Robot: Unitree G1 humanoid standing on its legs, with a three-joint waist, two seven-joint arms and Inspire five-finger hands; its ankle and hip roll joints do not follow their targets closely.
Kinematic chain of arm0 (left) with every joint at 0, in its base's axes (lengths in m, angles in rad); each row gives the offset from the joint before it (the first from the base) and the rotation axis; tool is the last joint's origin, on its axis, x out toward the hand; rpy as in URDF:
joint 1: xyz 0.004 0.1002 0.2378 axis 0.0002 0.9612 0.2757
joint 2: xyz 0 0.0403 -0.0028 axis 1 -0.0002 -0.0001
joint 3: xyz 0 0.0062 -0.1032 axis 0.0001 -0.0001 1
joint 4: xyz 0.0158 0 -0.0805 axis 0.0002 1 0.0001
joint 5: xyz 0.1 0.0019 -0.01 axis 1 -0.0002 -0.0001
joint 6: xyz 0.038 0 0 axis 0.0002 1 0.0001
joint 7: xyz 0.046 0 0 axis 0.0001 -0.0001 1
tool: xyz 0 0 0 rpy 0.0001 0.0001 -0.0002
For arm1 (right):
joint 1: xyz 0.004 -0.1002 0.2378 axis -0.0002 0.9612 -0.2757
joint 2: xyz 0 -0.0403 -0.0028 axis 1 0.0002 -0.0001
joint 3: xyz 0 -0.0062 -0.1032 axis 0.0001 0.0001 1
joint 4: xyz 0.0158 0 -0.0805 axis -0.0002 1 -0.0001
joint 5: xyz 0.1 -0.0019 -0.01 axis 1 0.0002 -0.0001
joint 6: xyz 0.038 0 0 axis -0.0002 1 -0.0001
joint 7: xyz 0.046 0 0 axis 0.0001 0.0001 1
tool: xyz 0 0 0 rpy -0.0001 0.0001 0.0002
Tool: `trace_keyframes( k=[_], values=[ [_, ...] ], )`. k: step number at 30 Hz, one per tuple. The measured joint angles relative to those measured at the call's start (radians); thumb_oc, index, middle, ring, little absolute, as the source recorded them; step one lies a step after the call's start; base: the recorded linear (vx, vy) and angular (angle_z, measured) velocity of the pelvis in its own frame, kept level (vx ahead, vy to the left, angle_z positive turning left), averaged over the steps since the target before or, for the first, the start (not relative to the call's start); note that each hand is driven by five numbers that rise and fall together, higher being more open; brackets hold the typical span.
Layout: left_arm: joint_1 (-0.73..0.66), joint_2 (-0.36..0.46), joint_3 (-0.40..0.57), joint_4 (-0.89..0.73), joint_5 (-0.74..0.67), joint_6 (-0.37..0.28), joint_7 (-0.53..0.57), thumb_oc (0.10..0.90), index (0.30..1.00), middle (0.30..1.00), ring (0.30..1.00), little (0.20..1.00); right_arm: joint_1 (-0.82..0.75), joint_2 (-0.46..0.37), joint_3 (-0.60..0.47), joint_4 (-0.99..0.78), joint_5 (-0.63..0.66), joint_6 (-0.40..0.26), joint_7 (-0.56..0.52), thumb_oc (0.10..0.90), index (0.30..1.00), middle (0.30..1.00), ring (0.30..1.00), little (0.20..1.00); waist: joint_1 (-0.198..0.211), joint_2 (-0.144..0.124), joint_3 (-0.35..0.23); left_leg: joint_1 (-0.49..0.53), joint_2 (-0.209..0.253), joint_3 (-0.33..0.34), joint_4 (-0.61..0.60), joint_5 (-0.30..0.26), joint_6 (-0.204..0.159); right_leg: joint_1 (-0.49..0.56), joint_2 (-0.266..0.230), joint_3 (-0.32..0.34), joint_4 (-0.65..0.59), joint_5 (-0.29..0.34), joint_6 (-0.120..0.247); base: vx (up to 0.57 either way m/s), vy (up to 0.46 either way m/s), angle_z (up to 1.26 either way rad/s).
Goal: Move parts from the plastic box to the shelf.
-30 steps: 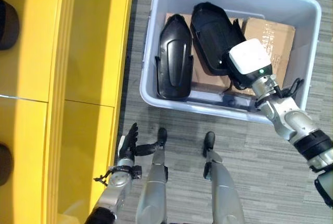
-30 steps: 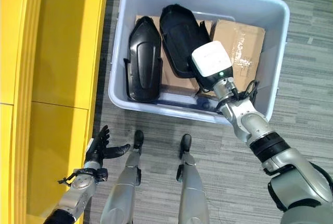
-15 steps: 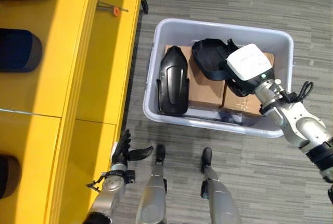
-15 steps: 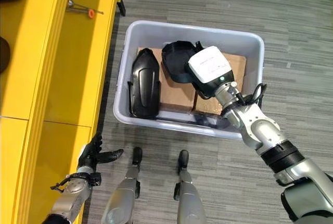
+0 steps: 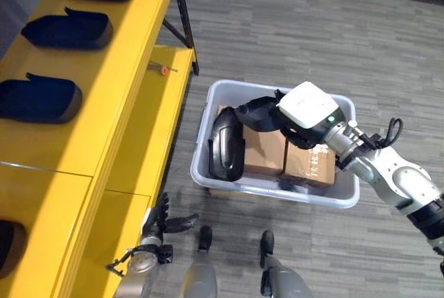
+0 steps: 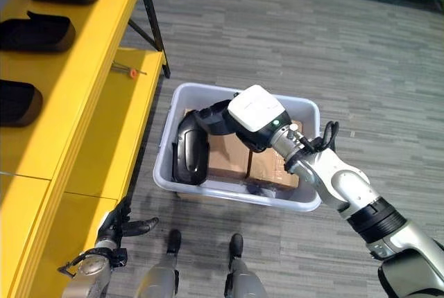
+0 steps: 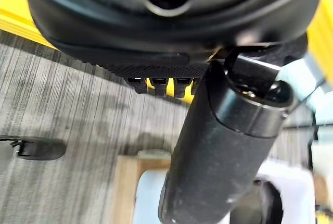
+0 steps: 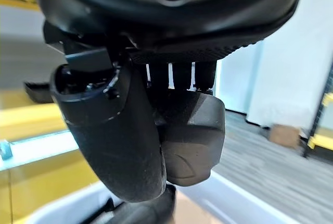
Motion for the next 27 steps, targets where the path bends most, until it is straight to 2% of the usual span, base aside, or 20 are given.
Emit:
trace_keyframes(
  k=[2, 5, 9, 11, 13, 14, 16, 17, 18, 19, 21, 23, 26, 27],
  values=[
    [0.015, -0.002, 0.002, 0.005, 0.000, 0.000, 0.000, 0.900, 1.000, 1.000, 1.000, 1.000, 0.010, 0.010, 0.000, -0.001, 0.000, 0.001, 0.001, 0.400, 0.300, 0.300, 0.300, 0.300, 0.011, -0.002, -0.024, 0.002, 0.002, -0.006, 0.000, -0.002, -0.002, 0.005, 0.009, -0.003, 0.000, -0.004, 0.001, -0.05, -0.112, 0.15],
    [0.026, -0.023, 0.005, 0.028, -0.004, 0.001, 0.002, 0.900, 1.000, 1.000, 1.000, 1.000, 0.016, 0.012, -0.001, -0.004, 0.000, 0.002, 0.001, 0.400, 0.300, 0.300, 0.300, 0.300, 0.016, 0.003, -0.057, 0.003, 0.004, -0.058, 0.000, 0.006, -0.015, 0.034, 0.019, -0.048, -0.001, -0.022, -0.002, -0.05, -0.097, 0.40],
    [0.044, -0.047, 0.002, 0.043, -0.004, 0.002, 0.003, 0.900, 1.000, 1.000, 1.000, 1.000, 0.020, 0.010, -0.002, -0.031, -0.001, 0.002, -0.003, 0.400, 0.300, 0.300, 0.300, 0.300, 0.035, 0.021, -0.081, -0.030, 0.016, -0.111, 0.001, 0.000, -0.011, 0.040, 0.033, -0.102, 0.000, -0.035, -0.012, -0.06, -0.048, 0.38],
    [0.064, -0.053, 0.002, 0.058, -0.005, 0.003, 0.004, 0.900, 1.000, 1.000, 1.000, 1.000, 0.032, 0.004, -0.008, -0.057, -0.003, -0.003, -0.016, 0.400, 0.300, 0.300, 0.300, 0.300, 0.045, 0.037, -0.088, -0.053, 0.021, -0.111, 0.005, -0.003, 0.000, 0.045, 0.039, -0.138, 0.001, -0.038, -0.018, -0.10, 0.001, 0.62],
    [0.060, -0.064, -0.001, 0.078, -0.007, 0.004, 0.010, 0.900, 1.000, 1.000, 1.000, 1.000, 0.057, -0.013, -0.019, -0.086, -0.013, -0.004, -0.029, 0.400, 0.300, 0.300, 0.300, 0.300, 0.029, 0.042, -0.091, -0.067, 0.029, -0.051, 0.001, -0.047, 0.054, 0.058, 0.026, -0.197, 0.002, -0.044, -0.030, -0.11, 0.012, 0.90],
    [0.062, -0.064, -0.005, 0.080, -0.007, 0.007, 0.009, 0.900, 1.000, 1.000, 1.000, 1.000, 0.058, -0.030, -0.020, -0.098, -0.023, -0.006, -0.033, 0.400, 0.300, 0.300, 0.300, 0.300, 0.026, 0.037, -0.093, -0.068, 0.048, 0.059, 0.008, -0.081, 0.093, 0.060, -0.001, -0.228, 0.002, -0.050, -0.036, -0.06, 0.015, 0.77],
    [0.073, -0.073, -0.012, 0.081, -0.008, 0.008, 0.009, 0.900, 1.000, 1.000, 1.000, 1.000, 0.061, -0.044, -0.023, -0.112, -0.039, -0.007, -0.045, 0.400, 0.300, 0.300, 0.300, 0.300, 0.028, 0.037, -0.093, -0.078, 0.061, 0.164, 0.072, -0.081, 0.127, 0.071, -0.032, -0.266, 0.006, -0.057, -0.032, -0.07, 0.020, 0.56],
    [0.084, -0.081, -0.015, 0.084, -0.008, 0.011, 0.009, 0.900, 1.000, 1.000, 1.000, 1.000, 0.080, -0.046, -0.036, -0.125, -0.046, -0.005, -0.050, 0.400, 0.300, 0.300, 0.300, 0.300, 0.022, 0.044, -0.096, -0.068, 0.057, 0.191, 0.137, -0.064, 0.127, 0.085, -0.046, -0.274, 0.019, -0.067, -0.018, -0.04, 0.028, 0.48],
    [0.098, -0.084, -0.023, 0.085, -0.007, 0.011, 0.009, 0.900, 1.000, 1.000, 1.000, 1.000, 0.103, -0.056, -0.052, -0.140, -0.048, -0.003, -0.057, 0.400, 0.300, 0.300, 0.300, 0.300, 0.008, 0.064, -0.109, -0.061, 0.055, 0.188, 0.135, -0.020, 0.059, 0.092, -0.035, -0.290, 0.045, -0.088, -0.002, 0.02, 0.103, 0.75],
    [0.087, -0.077, -0.024, 0.083, -0.008, 0.012, 0.009, 0.900, 1.000, 1.000, 1.000, 1.000, 0.117, -0.059, -0.070, -0.145, -0.060, 0.005, -0.062, 0.400, 0.300, 0.300, 0.300, 0.300, -0.014, 0.057, -0.108, -0.063, 0.036, 0.175, 0.132, 0.002, 0.027, 0.094, -0.053, -0.304, 0.061, -0.109, 0.008, 0.06, 0.088, 0.84],
    [0.060, -0.077, -0.025, 0.076, -0.007, 0.011, 0.009, 0.900, 1.000, 1.000, 1.000, 1.000, 0.133, -0.055, -0.124, -0.146, -0.068, 0.005, -0.062, 0.400, 0.300, 0.300, 0.300, 0.300, -0.020, 0.056, -0.109, -0.040, 0.017, 0.174, 0.063, 0.018, 0.031, 0.120, -0.062, -0.338, 0.039, -0.105, 0.023, 0.13, 0.165, 0.68],
    [0.053, -0.076, -0.026, 0.072, -0.006, 0.011, 0.009, 0.900, 1.000, 1.000, 1.000, 1.000, 0.138, -0.042, -0.158, -0.160, -0.086, 0.004, -0.063, 0.400, 0.300, 0.300, 0.300, 0.300, -0.011, 0.053, -0.113, -0.002, 0.003, 0.184, -0.004, 0.023, 0.044, 0.136, -0.080, -0.342, 0.034, -0.101, 0.035, 0.10, 0.167, 0.24],
    [0.067, -0.071, -0.018, 0.072, -0.004, 0.013, 0.010, 0.900, 1.000, 1.000, 1.000, 1.000, 0.144, -0.041, -0.183, -0.201, -0.106, 0.004, -0.083, 0.400, 0.300, 0.300, 0.300, 0.300, -0.010, 0.037, -0.127, 0.000, -0.021, 0.187, -0.004, 0.015, 0.050, 0.144, -0.101, -0.340, 0.030, -0.097, 0.042, 0.04, 0.088, 0.08],
    [0.073, -0.069, -0.017, 0.072, -0.004, 0.017, 0.010, 0.900, 1.000, 1.000, 1.000, 1.000, 0.148, -0.039, -0.199, -0.209, -0.105, 0.003, -0.090, 0.400, 0.300, 0.300, 0.300, 0.300, -0.014, 0.030, -0.131, 0.006, -0.033, 0.173, -0.001, 0.028, 0.046, 0.157, -0.107, -0.340, 0.026, -0.097, 0.042, 0.05, 0.092, 0.32]
  ],
)
